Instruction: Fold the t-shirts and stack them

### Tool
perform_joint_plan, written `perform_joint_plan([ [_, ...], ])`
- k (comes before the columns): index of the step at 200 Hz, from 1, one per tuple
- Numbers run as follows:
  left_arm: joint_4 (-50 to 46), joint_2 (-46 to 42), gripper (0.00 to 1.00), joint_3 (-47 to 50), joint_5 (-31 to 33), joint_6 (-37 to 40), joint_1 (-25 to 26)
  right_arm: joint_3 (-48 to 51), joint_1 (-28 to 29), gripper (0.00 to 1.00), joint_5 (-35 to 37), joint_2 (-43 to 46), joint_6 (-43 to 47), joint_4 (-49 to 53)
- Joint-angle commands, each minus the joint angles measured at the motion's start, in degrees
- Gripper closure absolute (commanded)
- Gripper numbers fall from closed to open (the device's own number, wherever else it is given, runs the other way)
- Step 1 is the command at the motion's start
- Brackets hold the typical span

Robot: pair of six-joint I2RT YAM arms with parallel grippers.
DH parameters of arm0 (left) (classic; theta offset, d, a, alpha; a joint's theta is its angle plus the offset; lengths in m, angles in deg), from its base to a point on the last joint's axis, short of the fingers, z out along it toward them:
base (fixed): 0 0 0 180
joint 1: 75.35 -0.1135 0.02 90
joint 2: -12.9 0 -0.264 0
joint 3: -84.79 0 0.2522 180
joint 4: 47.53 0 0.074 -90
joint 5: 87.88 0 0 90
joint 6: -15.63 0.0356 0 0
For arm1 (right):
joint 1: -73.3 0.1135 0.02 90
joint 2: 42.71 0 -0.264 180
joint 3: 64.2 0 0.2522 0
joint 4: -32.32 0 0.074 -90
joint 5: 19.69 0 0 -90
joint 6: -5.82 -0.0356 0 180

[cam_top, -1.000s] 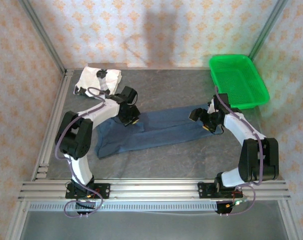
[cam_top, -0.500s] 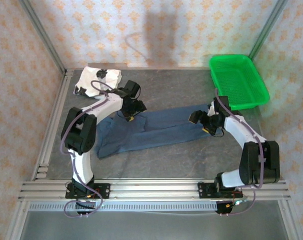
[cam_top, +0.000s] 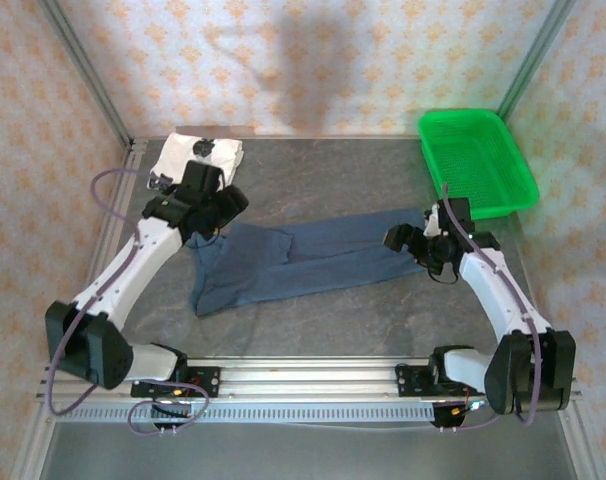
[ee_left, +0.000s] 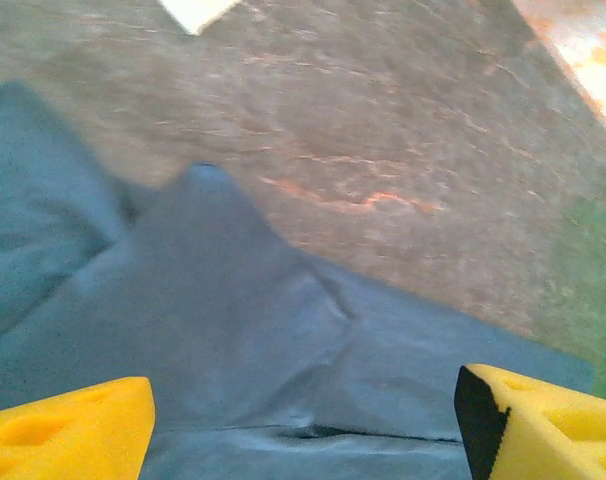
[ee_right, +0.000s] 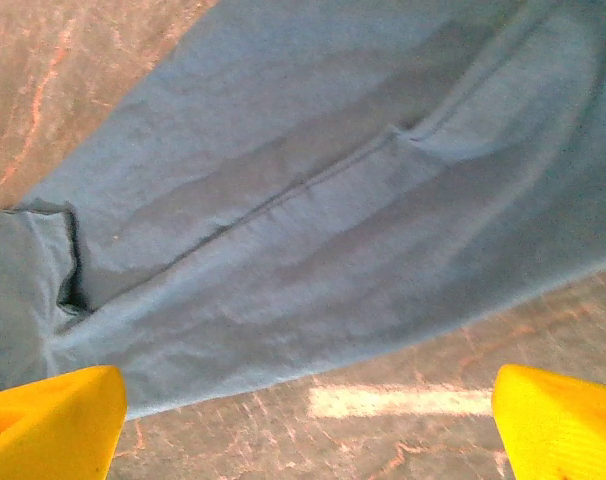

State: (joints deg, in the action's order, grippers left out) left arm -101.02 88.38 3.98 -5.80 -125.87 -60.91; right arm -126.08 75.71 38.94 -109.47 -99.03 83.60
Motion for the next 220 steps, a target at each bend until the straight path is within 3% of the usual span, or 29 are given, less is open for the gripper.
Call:
perform_joint_plan([
  [1,-6.6,-6.0,0.19,5.3,3.2,-0.3,-1.8,-2.7,-1.1,0.03,6.5,2.0,0.9,6.8],
  [46,-6.3,-14.9,0.20,16.8,2.0,-4.4,-3.7,-6.0,-2.9,0.03,7.3,-3.3,0.7,8.3],
  [87,-2.3,-14.1,0.22,20.8,0.9,-5.4,-3.7,-7.7,-3.3,0.06,3.9,-9.8,0.0,5.1],
  [106,0.3,-10.7,0.28,21.4,0.4,-5.4,-3.7,-8.2,-3.3,0.19,1.5,-14.4,-0.4,2.9],
  [133,5.4,-3.9,0.44,21.0,0.2,-6.1,-3.7,-9.5,-3.3,0.50,1.7,-21.9,-2.2,0.1],
  [150,7.6,1.5,0.51,19.4,-0.7,-6.2,-3.7,-10.5,-3.3,0.61,4.3,-26.1,-3.8,-1.0],
  [220,6.3,20.8,0.59,10.7,4.6,-3.5,-4.0,-7.9,-2.9,0.70,13.7,-31.3,-10.0,-5.8],
])
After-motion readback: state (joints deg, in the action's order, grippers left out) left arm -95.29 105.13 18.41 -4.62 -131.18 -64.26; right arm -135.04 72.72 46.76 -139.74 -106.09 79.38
